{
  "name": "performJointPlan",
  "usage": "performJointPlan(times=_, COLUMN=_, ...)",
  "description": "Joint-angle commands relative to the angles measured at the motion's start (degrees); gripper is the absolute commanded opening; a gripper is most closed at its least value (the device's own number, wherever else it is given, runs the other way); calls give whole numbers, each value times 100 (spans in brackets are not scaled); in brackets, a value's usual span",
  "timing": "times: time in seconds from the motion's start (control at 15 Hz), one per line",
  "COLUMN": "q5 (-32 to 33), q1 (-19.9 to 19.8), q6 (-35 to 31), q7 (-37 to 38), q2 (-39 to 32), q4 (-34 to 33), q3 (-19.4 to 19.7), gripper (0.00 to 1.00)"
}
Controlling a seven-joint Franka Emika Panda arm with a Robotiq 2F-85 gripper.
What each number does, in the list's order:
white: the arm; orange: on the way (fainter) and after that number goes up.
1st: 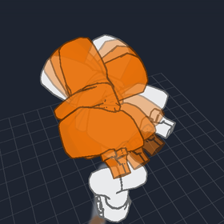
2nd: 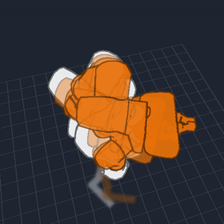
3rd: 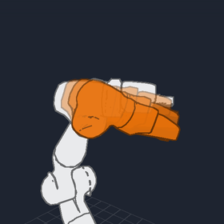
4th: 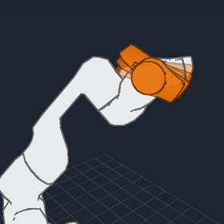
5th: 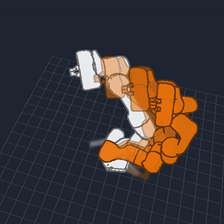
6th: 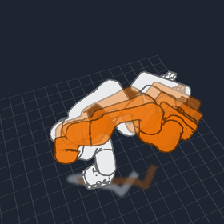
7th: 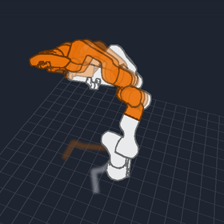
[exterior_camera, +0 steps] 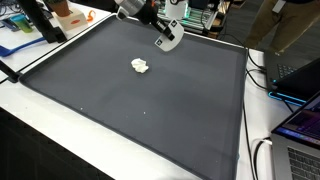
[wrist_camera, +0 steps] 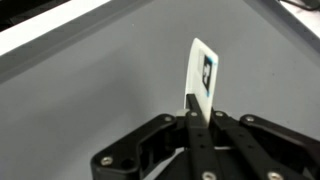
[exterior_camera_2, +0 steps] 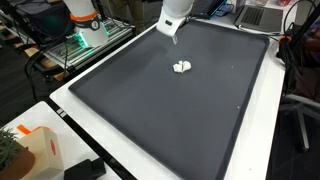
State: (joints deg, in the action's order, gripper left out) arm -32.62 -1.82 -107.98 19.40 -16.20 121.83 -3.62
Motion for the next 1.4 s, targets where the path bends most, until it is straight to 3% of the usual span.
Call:
performJointPlan(times=0.0, q5=648, q1=367, q6=166, q7=42, q2=1346, q4=744, q3=30, gripper=1)
performJointPlan(times=0.27, q5=1220, q1=702, q6=259, q7=5, q2=2603, q4=1275, q3=-256, gripper=1)
performJointPlan(times=0.33, q5=980, q1=584, q6=289, q7=5, q2=1816, q4=722, q3=-145, gripper=1)
performJointPlan(times=0.47, q5=996, q1=653, q6=289, q7=76, q2=2123, q4=817, q3=-218, gripper=4)
performJointPlan(times=0.73, q5=996, q1=606, q6=284, q7=52, q2=1870, q4=754, q3=-143, gripper=1)
performJointPlan(times=0.93, q5=1008, q1=665, q6=-862, q7=280, q2=2127, q4=1134, q3=-218, gripper=1)
performJointPlan(times=1.0, q5=1090, q1=685, q6=-958, q7=280, q2=2318, q4=1315, q3=-241, gripper=1)
performJointPlan(times=1.2, q5=936, q1=729, q6=-275, q7=-449, q2=3132, q4=1829, q3=-227, gripper=1)
performJointPlan(times=1.33, q5=819, q1=802, q6=253, q7=-560, q2=3740, q4=2078, q3=-242, gripper=1)
